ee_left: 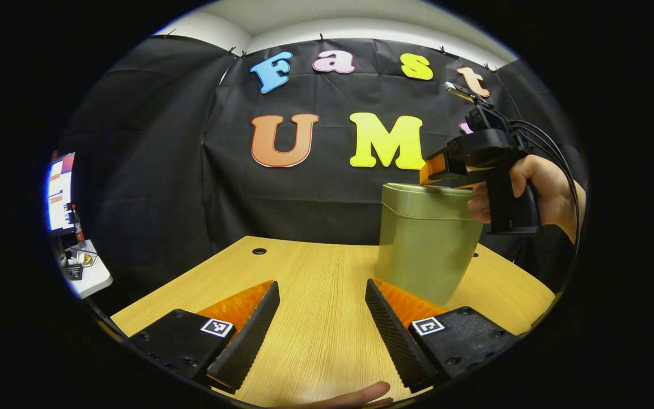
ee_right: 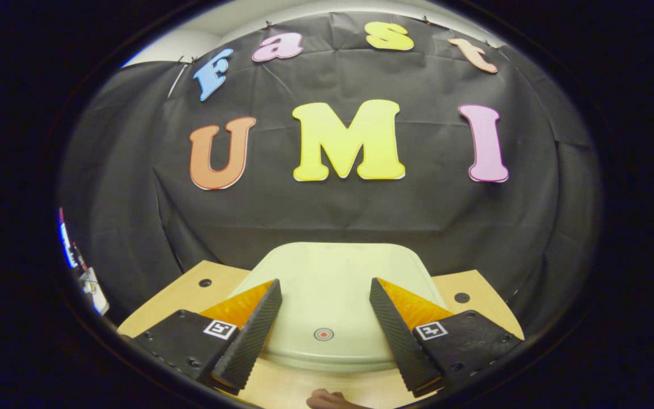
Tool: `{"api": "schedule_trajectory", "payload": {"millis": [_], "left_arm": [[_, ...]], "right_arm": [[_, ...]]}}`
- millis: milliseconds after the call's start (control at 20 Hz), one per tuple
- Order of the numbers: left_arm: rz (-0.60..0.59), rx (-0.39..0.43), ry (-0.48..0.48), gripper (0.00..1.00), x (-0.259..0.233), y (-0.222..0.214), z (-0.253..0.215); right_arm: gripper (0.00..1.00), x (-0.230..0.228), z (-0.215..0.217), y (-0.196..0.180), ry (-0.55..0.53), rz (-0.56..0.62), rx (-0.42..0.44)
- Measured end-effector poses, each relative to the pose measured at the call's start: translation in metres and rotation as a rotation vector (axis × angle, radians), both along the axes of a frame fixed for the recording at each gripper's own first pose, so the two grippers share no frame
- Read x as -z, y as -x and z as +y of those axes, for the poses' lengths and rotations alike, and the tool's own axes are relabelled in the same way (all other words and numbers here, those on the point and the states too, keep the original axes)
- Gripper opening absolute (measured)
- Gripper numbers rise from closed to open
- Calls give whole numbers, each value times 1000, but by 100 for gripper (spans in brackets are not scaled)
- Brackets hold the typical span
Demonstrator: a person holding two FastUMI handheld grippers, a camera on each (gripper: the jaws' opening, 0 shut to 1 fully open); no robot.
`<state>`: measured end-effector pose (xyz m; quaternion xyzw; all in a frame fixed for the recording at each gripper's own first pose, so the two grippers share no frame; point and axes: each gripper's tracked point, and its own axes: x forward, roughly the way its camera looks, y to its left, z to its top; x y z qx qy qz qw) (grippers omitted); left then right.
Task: Press the lid of the desktop garbage bin to open it, pick up the crumpled paper on the desktop and throw it into the bin, then pick up the pop can on the desktop and drop it into the bin, and finally close the garbage bin lid.
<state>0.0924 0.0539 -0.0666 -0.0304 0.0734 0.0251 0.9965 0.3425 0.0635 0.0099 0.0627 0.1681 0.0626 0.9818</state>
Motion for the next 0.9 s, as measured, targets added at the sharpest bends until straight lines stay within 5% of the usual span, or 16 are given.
{"api": "schedule_trajectory", "payload": {"millis": [900], "left_arm": [[2,25,-27,98,4,-1,-16]], "right_arm": [[97,-4,0,13,19,-26,27]]}}
